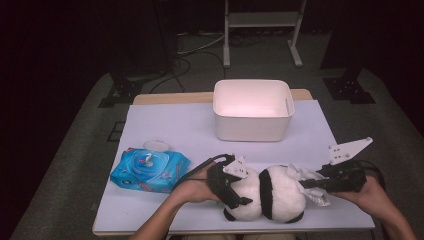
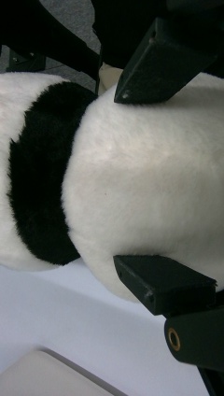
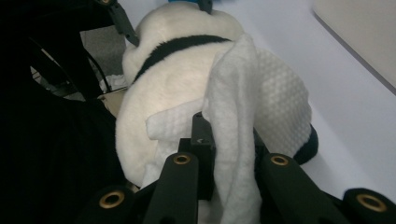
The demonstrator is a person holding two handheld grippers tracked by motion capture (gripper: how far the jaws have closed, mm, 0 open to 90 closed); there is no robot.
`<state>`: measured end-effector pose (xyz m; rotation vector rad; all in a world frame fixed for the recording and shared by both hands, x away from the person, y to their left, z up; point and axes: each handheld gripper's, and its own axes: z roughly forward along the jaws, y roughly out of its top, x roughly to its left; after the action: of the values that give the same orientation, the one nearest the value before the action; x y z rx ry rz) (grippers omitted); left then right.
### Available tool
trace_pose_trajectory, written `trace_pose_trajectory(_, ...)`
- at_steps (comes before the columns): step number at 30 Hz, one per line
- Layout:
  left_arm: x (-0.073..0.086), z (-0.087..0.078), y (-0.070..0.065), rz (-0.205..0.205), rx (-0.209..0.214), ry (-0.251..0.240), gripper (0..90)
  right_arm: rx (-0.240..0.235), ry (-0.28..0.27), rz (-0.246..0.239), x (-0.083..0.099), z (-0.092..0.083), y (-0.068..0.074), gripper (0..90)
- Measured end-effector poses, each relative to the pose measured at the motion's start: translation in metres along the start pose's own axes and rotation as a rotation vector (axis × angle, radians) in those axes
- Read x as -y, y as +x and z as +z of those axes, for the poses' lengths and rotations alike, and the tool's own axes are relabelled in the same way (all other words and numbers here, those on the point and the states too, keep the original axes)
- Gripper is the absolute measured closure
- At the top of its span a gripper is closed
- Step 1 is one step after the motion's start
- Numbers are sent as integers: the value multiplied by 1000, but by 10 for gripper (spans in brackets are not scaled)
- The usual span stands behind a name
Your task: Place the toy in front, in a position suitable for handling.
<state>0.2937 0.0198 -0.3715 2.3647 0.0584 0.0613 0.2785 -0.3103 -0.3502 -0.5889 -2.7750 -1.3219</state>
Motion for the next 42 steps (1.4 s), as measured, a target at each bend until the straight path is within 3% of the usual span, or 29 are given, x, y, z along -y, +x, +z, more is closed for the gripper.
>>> trace_pose_trajectory(6,-2,1,3,-18,3,2,180,3,13,-40,-11,5,8,808)
trace_pose_trajectory(14,-4,4,6,-30,-1,-4,175,-34,41,-95,-25,22,22,808)
trace_pose_trajectory(21,-5,-1,6,-36,1,-38,162,-15,57,-75,-18,19,19,816)
trace_pose_trajectory(31,5,-19,4,-43,-8,-62,163,-21,32,-22,-4,12,2,818)
trace_pose_trajectory(37,14,-13,2,-62,0,-61,163,-13,38,-17,-2,9,2,818)
trace_pose_trajectory(42,13,-4,2,-55,-5,-46,165,8,47,-38,-9,9,6,818)
